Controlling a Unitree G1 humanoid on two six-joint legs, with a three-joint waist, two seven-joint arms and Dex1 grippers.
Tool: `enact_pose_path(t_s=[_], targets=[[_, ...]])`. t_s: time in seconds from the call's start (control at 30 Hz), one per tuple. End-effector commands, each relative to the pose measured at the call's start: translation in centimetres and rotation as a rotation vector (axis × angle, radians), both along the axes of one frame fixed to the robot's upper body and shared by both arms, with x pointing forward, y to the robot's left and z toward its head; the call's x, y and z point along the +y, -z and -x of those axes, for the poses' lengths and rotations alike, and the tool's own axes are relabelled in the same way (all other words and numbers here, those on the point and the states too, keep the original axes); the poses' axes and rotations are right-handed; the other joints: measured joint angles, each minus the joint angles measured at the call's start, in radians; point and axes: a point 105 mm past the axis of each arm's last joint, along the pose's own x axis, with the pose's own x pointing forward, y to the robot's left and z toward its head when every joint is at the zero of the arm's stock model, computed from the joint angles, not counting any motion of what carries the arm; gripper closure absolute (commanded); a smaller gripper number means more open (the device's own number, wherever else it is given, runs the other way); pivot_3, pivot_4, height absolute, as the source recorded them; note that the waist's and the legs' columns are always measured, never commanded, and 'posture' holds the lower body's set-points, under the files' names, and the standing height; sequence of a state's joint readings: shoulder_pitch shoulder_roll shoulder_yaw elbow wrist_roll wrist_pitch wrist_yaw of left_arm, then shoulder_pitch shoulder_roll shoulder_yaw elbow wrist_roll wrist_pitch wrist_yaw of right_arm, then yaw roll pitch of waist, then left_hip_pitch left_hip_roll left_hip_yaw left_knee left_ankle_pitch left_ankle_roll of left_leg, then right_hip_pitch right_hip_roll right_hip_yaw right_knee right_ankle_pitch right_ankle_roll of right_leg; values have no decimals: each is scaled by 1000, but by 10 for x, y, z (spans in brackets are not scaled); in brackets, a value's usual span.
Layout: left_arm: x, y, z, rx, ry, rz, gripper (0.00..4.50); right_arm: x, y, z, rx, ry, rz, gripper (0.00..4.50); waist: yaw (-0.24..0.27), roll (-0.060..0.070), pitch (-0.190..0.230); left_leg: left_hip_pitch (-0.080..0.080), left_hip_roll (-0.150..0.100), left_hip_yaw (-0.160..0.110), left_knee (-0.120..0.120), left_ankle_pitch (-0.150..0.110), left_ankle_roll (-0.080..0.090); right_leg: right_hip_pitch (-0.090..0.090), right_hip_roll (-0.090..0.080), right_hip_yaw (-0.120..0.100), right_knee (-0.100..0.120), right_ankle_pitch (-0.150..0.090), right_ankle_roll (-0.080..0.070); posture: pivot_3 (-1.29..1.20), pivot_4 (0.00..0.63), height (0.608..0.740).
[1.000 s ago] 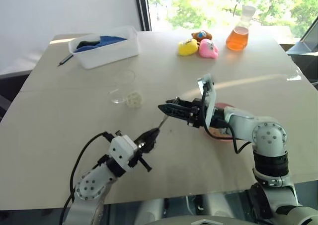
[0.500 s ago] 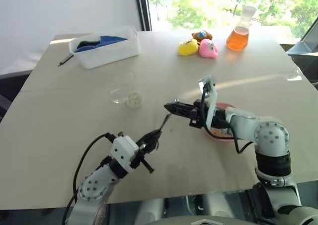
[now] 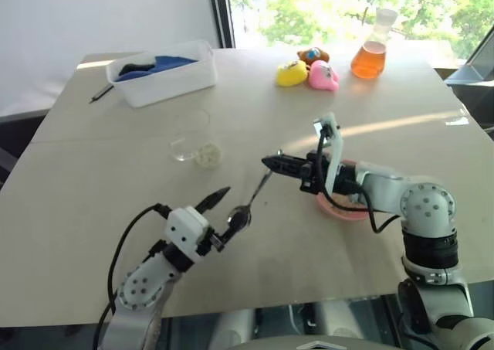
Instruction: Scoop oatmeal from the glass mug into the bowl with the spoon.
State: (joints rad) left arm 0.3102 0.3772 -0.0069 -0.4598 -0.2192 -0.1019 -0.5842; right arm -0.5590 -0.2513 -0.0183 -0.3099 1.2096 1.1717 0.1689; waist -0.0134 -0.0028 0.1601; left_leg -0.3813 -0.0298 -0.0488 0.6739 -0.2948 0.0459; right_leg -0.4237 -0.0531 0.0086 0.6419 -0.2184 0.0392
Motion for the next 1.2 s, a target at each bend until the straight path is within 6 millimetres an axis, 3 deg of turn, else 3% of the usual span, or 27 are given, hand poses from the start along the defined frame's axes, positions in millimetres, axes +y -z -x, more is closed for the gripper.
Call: enact_pose_path(t_s=[0.03, 0.23, 0.37, 0.5, 0.6, 0.83, 1.07, 1.2], targets=[[0, -11, 3, -53, -17, 28, 1693, 0, -14, 0, -42, -2, -37, 4500, 0, 0, 0, 0, 0, 0, 0, 0, 0, 0, 0, 0, 0, 0, 0, 0, 150, 740], [28, -34, 0, -116, -173, 93, 1693, -11, -17, -8, -50, 37, -30, 4500, 0, 0, 0, 0, 0, 0, 0, 0, 0, 0, 0, 0, 0, 0, 0, 0, 150, 740], [70, -52, -16, -179, -404, 151, 1693, -20, -21, -13, -62, 63, -24, 4500, 3, 0, 0, 0, 0, -1, 0, 0, 0, 0, 0, -1, 0, 0, 0, 0, 150, 740], [113, -57, -41, -211, -613, 62, 1693, -32, -29, -22, -80, 129, -27, 4500, 2, 0, 0, 0, 0, -1, 0, 0, 0, 0, 1, -3, 1, 0, 0, 0, 150, 740], [127, -56, -56, -214, -654, 21, 1693, -35, -34, -25, -94, 163, -31, 4500, 0, 0, 0, 0, 0, -1, 0, 0, 0, 0, 5, -6, 1, 0, 0, 0, 150, 740], [126, -45, -79, -180, -602, -17, 1693, -37, -41, -28, -118, 210, -38, 4500, 1, 0, 0, -1, 0, 0, 0, 1, -2, -1, 0, -5, 0, 0, 0, 0, 150, 740], [110, -39, -82, -165, -482, -67, 1693, -43, -46, -31, -136, 248, -35, 4500, 1, 0, 0, -2, 0, -1, 0, 1, -2, -2, -2, -2, 0, 0, 0, 0, 150, 740], [114, -37, -88, -160, -508, -67, 1693, -43, -46, -31, -138, 251, -35, 4500, 1, 0, 0, -2, 0, -1, 0, 1, -1, -2, -2, -1, 0, 0, 0, 0, 150, 740]])
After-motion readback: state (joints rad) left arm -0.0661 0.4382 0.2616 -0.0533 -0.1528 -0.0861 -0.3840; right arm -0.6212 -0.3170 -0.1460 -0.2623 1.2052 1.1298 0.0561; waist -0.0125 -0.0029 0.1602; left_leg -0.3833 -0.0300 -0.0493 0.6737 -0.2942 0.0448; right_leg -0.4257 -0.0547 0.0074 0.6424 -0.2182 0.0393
